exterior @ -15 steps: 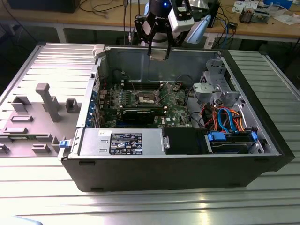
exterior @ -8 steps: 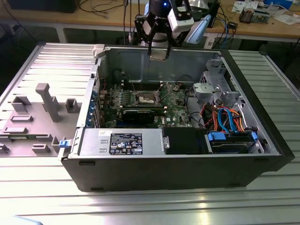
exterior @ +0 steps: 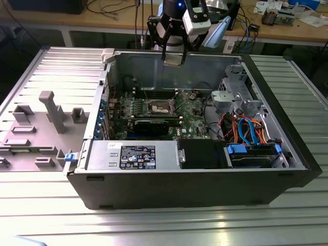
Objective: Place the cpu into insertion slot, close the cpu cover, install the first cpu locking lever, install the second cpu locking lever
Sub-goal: 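Place the cpu into insertion slot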
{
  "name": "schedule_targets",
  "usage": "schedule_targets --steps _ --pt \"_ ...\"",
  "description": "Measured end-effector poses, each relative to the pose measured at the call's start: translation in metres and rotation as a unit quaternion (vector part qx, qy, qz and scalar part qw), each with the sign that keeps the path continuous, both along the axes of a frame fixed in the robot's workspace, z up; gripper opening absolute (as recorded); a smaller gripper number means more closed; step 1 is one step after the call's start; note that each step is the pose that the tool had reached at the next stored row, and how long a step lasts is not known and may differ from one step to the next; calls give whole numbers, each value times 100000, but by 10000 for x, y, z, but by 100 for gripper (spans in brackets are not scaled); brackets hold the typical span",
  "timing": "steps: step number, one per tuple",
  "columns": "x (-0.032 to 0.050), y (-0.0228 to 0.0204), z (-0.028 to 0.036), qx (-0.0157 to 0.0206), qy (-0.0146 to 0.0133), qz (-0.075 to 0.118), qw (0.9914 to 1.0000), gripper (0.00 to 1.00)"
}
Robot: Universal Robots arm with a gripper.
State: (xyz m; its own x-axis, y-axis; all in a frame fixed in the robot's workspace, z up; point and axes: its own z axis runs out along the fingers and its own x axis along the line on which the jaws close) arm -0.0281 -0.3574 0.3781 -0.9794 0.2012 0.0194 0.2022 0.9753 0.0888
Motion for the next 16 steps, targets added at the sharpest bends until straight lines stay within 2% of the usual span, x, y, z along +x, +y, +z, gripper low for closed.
schedule_targets --steps 11,16 --pt "0 0 0 4 -3 -157 100000 54" --pt "0 0 0 1 -1 -1140 99993 54"
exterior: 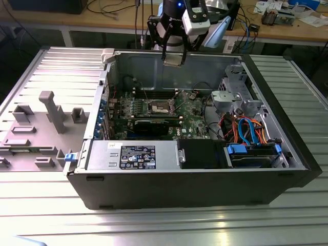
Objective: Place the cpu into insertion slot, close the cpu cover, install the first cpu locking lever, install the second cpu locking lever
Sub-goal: 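Place the cpu into insertion slot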
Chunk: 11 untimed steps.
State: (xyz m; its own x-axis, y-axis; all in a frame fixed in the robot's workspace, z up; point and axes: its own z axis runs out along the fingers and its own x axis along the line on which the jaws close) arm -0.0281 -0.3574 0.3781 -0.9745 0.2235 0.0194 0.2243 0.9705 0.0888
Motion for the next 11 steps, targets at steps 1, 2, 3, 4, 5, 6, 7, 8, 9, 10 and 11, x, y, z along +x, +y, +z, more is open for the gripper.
schedule_targets --steps 1,2,3,4,5,6,7,8,9,10,11 --pt "0 0 0 -1 3 -302 100000 54" --pt "0 0 0 0 1 -363 99999 54" --pt "0 0 0 -1 -1 -376 99999 54" --pt "0 0 0 0 -1 -382 99999 54" --pt "0 0 0 0 1 -381 99999 54" --pt "0 0 0 0 -2 -382 99999 54" --pt "0 0 0 -2 0 -385 99999 54" --pt "0 0 0 -1 1 -385 99999 54" --pt "0 0 0 0 0 -385 99999 54" --pt "0 0 0 0 1 -387 99999 54" --pt "0 0 0 3 0 -391 99999 54"
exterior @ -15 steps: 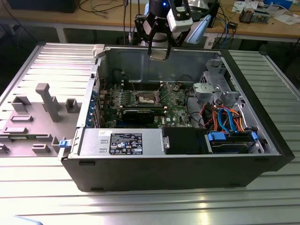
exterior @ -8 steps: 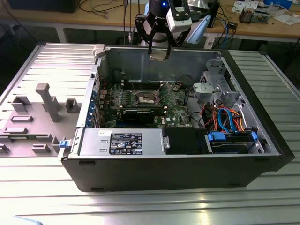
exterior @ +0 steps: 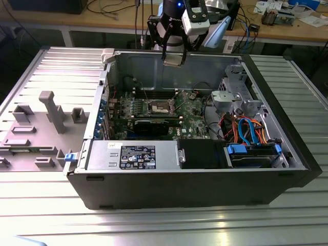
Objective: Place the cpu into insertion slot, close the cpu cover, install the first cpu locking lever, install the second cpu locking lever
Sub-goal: 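Place the cpu into insertion slot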
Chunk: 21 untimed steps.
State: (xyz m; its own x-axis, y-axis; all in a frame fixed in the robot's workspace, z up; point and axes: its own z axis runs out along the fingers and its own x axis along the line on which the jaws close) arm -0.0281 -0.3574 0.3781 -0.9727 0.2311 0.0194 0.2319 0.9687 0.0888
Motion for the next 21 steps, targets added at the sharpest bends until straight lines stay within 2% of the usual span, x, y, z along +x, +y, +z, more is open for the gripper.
schedule_targets --steps 8,19,21 --pt "-1 0 0 -2 2 -946 99996 54" --pt "-2 0 0 -1 1 -1121 99994 54" --pt "-2 0 0 -3 -3 -1851 99983 54"
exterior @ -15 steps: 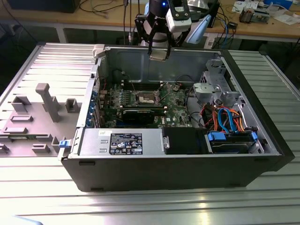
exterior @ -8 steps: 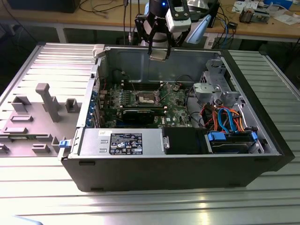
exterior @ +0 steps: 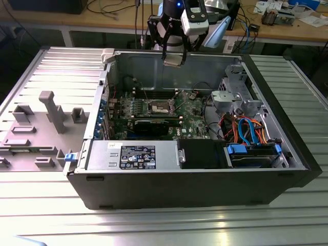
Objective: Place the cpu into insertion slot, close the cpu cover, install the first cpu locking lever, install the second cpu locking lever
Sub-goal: 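Place the cpu into insertion slot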
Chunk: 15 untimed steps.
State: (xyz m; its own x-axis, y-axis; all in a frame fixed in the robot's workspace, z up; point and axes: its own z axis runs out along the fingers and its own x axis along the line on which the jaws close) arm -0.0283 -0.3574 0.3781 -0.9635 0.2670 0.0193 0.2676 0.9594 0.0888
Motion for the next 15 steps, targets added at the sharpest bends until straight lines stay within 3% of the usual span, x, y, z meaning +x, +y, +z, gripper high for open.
schedule_targets --steps 4,15 --pt "-1 0 0 0 6 -1625 99987 54" --pt "-28 0 -1 0 2 -2860 99959 54"
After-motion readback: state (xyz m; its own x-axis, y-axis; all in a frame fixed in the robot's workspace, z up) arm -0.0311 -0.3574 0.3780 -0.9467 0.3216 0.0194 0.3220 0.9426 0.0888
